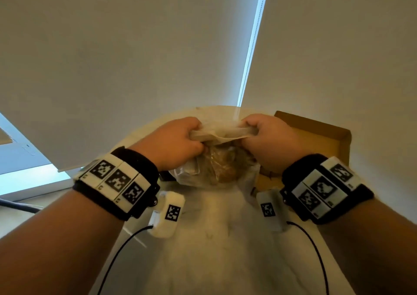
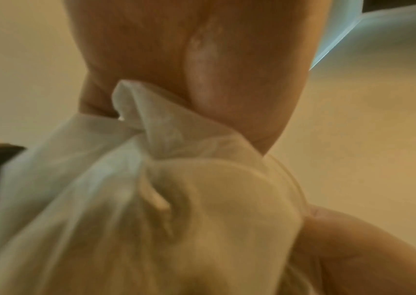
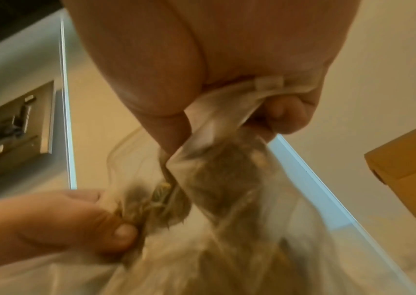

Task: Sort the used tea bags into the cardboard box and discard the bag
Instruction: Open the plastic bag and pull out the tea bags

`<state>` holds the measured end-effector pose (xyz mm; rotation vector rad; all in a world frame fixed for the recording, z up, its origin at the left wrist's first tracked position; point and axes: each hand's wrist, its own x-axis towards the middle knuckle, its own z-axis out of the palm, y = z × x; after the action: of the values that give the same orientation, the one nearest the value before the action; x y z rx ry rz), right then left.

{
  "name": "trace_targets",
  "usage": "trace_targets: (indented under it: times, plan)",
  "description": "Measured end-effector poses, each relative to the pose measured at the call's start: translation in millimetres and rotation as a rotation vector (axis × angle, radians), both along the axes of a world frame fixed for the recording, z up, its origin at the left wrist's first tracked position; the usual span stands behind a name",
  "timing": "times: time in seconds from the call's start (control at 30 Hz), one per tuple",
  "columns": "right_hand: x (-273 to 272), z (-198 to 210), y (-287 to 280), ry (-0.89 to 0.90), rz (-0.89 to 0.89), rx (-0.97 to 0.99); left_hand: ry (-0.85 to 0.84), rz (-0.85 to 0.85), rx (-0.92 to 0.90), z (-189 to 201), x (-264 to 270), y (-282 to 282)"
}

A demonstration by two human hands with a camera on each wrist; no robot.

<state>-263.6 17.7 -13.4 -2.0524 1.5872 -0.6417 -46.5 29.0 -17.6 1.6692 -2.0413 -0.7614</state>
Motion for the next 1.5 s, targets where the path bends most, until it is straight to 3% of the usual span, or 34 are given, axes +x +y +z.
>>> trace_targets:
  times: [0.17,0.37,0.57,0.73,0.83,1.0,1.17,1.27,1.33,1.43,1.5]
  plan:
    - [-18,-18,38,0.119,0.0,0.196,-0.137,-0.134,0.195,-17,-18,22]
    - [-24,-58,56,0.008,-0.036,0.308,-0.281,-0.108,0.191,-50,-30,31]
    - [-41,-84,66,-0.263,-0.138,0.143,-0.366,0.042,-0.039,-58,-30,33]
    - [-59,-113,72,-0.433,-0.22,-0.011,-0.297,0.247,-0.26,-69,-37,43]
    - [-62,-131,78,-0.506,-0.257,-0.041,-0.286,0.317,-0.301,-82,-40,53]
    - [-69,-126,94,-0.598,-0.241,-0.175,-0.342,0.416,-0.329,-88,-46,72]
    - [-75,-131,92,-0.712,-0.239,-0.167,-0.379,0.366,-0.277,-73,-71,81]
    - [-75,-131,85,-0.756,-0.235,-0.15,-0.412,0.335,-0.493,-68,-88,83]
    - [-76,-135,83,-0.756,-0.233,-0.171,-0.302,0.243,-0.621,-70,-102,80]
    - [-75,-139,84,-0.786,-0.241,-0.192,-0.092,0.063,-0.568,-80,-119,72]
    - [-74,-141,83,-0.821,-0.263,-0.187,-0.123,0.009,-0.547,-87,-122,64]
